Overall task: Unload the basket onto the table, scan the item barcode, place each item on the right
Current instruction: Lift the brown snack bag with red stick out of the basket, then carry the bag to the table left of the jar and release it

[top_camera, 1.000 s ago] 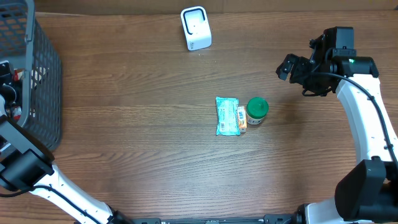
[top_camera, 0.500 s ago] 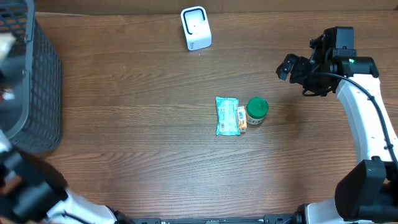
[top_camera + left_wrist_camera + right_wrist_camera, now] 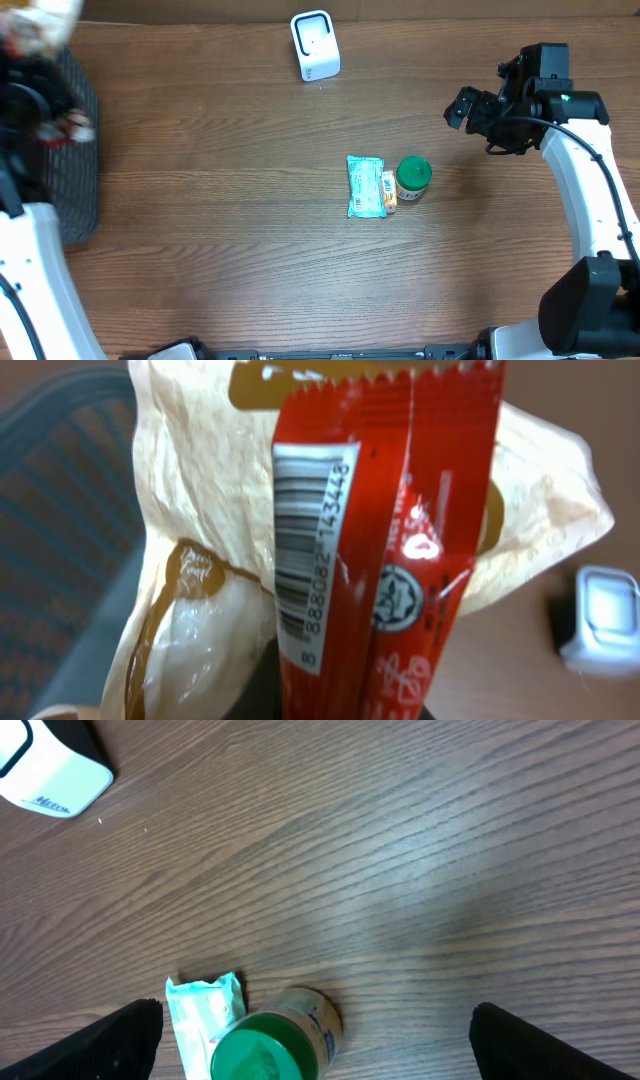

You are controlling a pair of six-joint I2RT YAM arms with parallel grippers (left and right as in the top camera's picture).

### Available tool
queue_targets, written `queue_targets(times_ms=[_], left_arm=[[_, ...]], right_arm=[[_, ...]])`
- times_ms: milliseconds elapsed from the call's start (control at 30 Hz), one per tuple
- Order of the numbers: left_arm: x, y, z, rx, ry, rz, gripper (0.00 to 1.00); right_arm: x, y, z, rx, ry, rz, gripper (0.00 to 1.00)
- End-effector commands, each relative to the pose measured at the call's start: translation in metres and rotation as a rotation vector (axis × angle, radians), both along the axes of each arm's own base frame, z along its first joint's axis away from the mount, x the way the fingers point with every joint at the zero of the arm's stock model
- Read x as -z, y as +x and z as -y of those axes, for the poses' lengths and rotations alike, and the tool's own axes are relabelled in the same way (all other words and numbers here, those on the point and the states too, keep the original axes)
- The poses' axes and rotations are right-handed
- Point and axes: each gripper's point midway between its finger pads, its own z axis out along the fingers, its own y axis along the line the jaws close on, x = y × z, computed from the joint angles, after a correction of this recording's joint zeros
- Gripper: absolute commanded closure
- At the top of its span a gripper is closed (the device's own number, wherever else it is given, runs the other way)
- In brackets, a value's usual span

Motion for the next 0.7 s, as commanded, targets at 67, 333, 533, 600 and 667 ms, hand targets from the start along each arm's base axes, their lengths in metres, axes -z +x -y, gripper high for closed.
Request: queue_targets(times_ms=[67, 333, 533, 600, 667], left_arm=[[0.043, -0.028, 0.039, -0.028, -0.010, -0.225, 0.96], [0.163, -0.047, 0.072, 0.040, -0.131, -0.525, 0.96], [0.235, -0.048, 0.104, 0.088, -0.184, -0.582, 0.96], [0.255, -0.046, 0.117, 0.109, -0.188, -0.574, 0.96], [0.269, -0.045, 0.131, 0.131, -0.193, -0.563, 0.96]], right_arm=[[-0.007, 0.003, 0.002, 0.007, 0.007, 0.022, 0.00], [-0.007, 0.003, 0.002, 0.007, 0.007, 0.022, 0.00], [-0.007, 0.003, 0.002, 0.007, 0.007, 0.022, 0.00], [-0.007, 0.003, 0.002, 0.007, 0.007, 0.022, 0.00], [-0.007, 0.003, 0.002, 0.007, 0.007, 0.023, 0.00]])
